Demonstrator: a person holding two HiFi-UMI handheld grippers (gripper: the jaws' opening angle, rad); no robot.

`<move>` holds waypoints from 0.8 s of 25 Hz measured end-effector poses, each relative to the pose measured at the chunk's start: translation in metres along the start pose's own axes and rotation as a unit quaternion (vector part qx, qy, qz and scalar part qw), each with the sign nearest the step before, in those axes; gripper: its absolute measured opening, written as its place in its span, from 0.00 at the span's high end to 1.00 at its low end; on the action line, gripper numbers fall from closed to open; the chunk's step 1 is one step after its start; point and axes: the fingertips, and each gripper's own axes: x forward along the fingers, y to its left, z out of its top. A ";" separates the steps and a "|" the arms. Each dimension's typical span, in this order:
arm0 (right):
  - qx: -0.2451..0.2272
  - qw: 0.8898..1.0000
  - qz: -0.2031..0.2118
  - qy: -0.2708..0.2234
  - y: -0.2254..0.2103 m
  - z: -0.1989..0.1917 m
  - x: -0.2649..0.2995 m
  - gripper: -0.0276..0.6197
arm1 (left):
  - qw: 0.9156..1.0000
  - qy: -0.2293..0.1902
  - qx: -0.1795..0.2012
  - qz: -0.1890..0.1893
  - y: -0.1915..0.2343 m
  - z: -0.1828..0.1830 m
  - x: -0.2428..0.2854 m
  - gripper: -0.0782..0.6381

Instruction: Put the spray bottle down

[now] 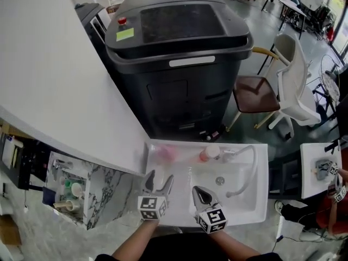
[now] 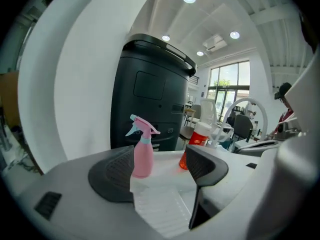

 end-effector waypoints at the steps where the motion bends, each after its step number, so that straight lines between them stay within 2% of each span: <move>1: 0.002 1.000 -0.002 -0.003 0.003 0.000 -0.005 0.96 | 1.000 -0.004 -0.009 -0.003 -0.002 0.001 -0.010 0.44; 3: 0.004 1.000 -0.003 -0.009 0.013 0.002 -0.015 0.96 | 1.000 -0.013 -0.016 -0.012 -0.009 0.005 -0.029 0.44; 6: 0.003 1.000 -0.010 -0.027 0.030 0.011 -0.031 0.96 | 0.999 -0.029 -0.002 -0.042 -0.023 0.015 -0.057 0.44; 8: 0.002 0.999 -0.022 -0.040 0.041 0.017 -0.043 0.96 | 0.997 -0.037 -0.002 -0.067 -0.031 0.020 -0.078 0.51; 12: 0.001 0.997 -0.047 -0.060 0.067 0.022 -0.074 0.96 | 0.993 -0.054 -0.016 -0.105 -0.046 0.019 -0.134 0.77; 13: 0.000 0.997 -0.052 -0.065 0.075 0.024 -0.084 0.96 | 0.992 -0.057 -0.013 -0.112 -0.050 0.018 -0.149 0.81; 16: -0.007 0.995 -0.061 -0.075 0.104 0.023 -0.113 0.96 | 0.991 -0.050 0.005 -0.121 -0.064 0.008 -0.194 0.84; 20: -0.007 0.994 -0.098 -0.055 0.132 -0.009 -0.149 0.96 | 0.990 -0.038 0.038 -0.127 -0.081 -0.021 -0.241 0.86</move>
